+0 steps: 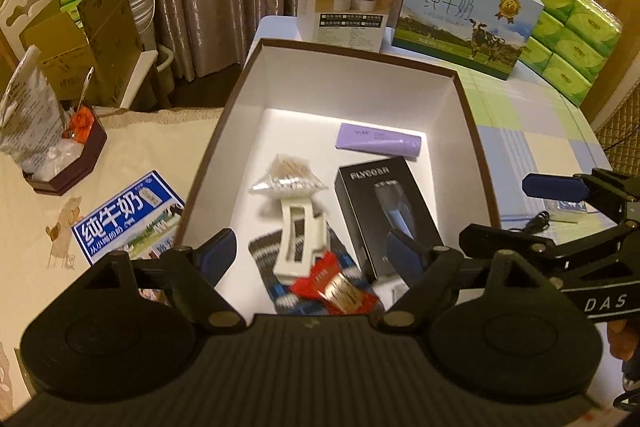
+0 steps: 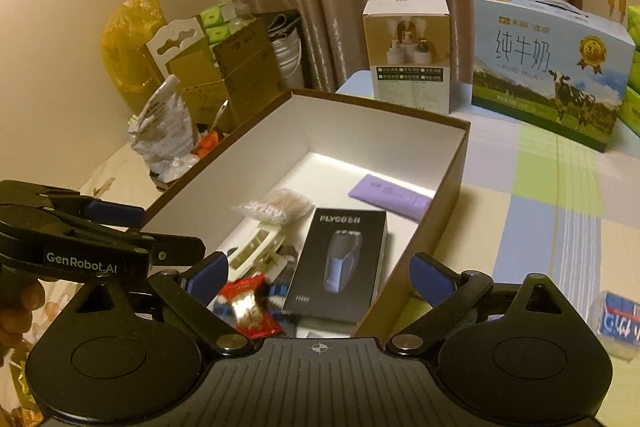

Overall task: Organize objects
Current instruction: 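Withdraw both grippers from the shoebox toward the cable and floss pack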

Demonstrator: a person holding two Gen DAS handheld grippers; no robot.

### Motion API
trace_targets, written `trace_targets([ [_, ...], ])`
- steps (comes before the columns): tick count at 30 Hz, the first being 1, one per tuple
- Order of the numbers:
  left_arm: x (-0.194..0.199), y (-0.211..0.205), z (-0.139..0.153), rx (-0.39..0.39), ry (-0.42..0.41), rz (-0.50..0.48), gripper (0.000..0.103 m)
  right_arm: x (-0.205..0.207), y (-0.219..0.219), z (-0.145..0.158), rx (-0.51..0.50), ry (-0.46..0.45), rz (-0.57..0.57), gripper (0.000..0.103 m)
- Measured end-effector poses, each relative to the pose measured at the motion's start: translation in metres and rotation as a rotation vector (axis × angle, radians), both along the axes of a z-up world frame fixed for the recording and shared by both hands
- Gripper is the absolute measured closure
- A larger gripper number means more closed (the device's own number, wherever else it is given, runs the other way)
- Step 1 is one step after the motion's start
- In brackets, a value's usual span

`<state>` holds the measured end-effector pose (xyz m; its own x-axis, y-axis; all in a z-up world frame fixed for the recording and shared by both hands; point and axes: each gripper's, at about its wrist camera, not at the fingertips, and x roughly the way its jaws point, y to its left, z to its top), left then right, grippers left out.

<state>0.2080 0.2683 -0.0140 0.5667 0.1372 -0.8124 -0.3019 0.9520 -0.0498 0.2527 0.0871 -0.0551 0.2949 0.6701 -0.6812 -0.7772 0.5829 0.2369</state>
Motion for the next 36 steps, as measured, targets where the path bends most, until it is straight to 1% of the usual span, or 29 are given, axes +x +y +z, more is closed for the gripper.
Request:
trace_targets([
  [10,-0.027,-0.023,0.004,-0.006,-0.017,0.008,0.021,-0.018,-0.033,0.002,0.018,0.014,-0.019,0.008],
  [19,-0.043,-0.048,0.002,-0.015,-0.007,0.016,0.021,-0.026,-0.064,0.006,0.015,0.021,-0.011,0.007],
  [30,-0.053,-0.093,0.002,-0.019,0.002,0.013,0.021,-0.033,-0.112,0.007,0.008,0.039,-0.012,0.007],
  [36,-0.051,-0.12,0.001,-0.025,0.004,0.001,0.021,-0.025,-0.143,0.004,0.001,0.054,-0.041,0.007],
])
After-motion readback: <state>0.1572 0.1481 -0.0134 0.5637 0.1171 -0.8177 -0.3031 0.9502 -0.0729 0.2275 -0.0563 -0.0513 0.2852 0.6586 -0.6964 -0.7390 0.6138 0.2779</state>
